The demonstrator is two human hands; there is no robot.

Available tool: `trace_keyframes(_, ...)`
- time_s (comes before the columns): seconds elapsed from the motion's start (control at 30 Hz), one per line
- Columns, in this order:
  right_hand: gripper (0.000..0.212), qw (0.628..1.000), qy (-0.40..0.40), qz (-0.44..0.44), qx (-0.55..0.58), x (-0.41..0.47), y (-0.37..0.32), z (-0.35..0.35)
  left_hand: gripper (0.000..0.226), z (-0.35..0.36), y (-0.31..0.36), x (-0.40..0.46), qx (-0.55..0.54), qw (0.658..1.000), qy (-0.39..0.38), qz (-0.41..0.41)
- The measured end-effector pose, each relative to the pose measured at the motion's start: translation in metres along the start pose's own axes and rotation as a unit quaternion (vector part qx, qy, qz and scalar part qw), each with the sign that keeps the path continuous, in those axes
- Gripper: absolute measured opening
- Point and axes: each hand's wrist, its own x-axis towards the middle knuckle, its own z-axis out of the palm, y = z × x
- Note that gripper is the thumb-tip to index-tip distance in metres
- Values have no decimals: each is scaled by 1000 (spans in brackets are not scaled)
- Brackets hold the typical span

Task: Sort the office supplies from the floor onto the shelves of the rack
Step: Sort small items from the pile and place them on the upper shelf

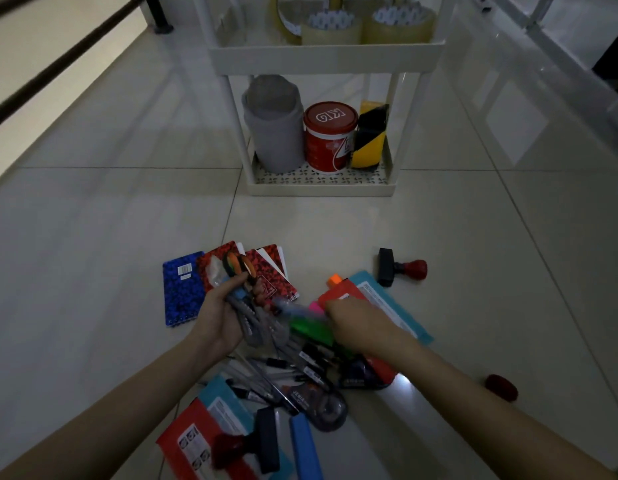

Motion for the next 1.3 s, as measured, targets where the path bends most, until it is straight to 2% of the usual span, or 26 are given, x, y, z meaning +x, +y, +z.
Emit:
trace_keyframes(0.07, 27, 994, -30, 60, 89, -3, 8, -17, 28, -3, 0, 2, -21, 1000, -2, 0)
trace_keyframes(0.1, 24, 982, -40, 84, 166, -5, 12, -25, 31, -3, -1, 3, -30, 1000, 0, 3)
trace_keyframes(0.13, 20, 957, -37, 105, 268, -8, 14, -31, 30, 0, -2, 3, -38, 999, -5, 10)
trace_keyframes(0.2, 24, 868, -43, 112, 482, -14, 12, -40, 32, 6, -5, 2, -45, 999, -23, 22)
trace_keyframes(0.23, 22, 828, -46, 96, 551, -16, 8, -42, 36, 13, -7, -2, -36, 999, -33, 11)
trace_keyframes(0.27, 17, 798, -45, 85, 594, -18, 2, -43, 43, 19, -10, -5, -24, 999, -46, -8)
trace_keyframes(0.33, 15, 781, -36, 79, 618, -17, -10, -37, 64, 29, -17, -10, -10, 995, -91, -44)
trace_keyframes(0.4, 14, 815, -12, 75, 575, -13, -20, -29, 86, 34, -24, -13, 1, 992, -108, -70)
trace_keyframes(0.5, 14, 904, 62, 24, 423, -9, -24, -15, 91, 31, -26, -12, 18, 992, -98, -78)
trace_keyframes(0.53, 18, 929, 84, -7, 360, -9, -24, -14, 81, 31, -25, -14, 28, 992, -94, -80)
trace_keyframes(0.6, 25, 960, 105, -56, 254, -7, -23, -12, 35, 28, -25, -13, 46, 995, -63, -61)
trace_keyframes(0.63, 27, 965, 105, -67, 229, -7, -23, -12, 14, 28, -24, -15, 58, 996, -41, -50)
trace_keyframes(0.67, 28, 967, 103, -74, 221, -7, -24, -14, 8, 28, -23, -15, 64, 997, -22, -42)
trace_keyframes(0.77, 31, 967, 95, -99, 216, -7, -24, -19, 21, 25, -22, -15, 69, 997, 2, -30)
trace_keyframes(0.87, 36, 966, 62, -94, 234, -5, -15, -20, 17, 21, -14, -11, 62, 997, 36, -10)
trace_keyframes(0.9, 40, 975, 46, -81, 201, -4, -10, -17, 17, 20, -10, -9, 57, 997, 44, -1)
trace_keyframes(0.97, 52, 997, -13, -42, 65, -5, 1, -6, 19, 19, -1, -6, 34, 998, 50, 12)
trace_keyframes(1.03, 64, 996, -75, -9, -44, -8, 8, 4, 20, 17, 6, -4, 8, 999, 47, 17)
trace_keyframes(1.07, 65, 994, -83, 2, -77, -10, 10, 8, 19, 15, 9, -4, 6, 999, 47, 17)
trace_keyframes(1.17, 59, 990, -61, 26, -124, -10, 10, 13, 16, 11, 9, -3, 13, 998, 57, 24)
trace_keyframes(1.3, 54, 996, -26, 18, -86, -7, 1, 17, 13, 13, 2, -5, 8, 997, 70, 12)
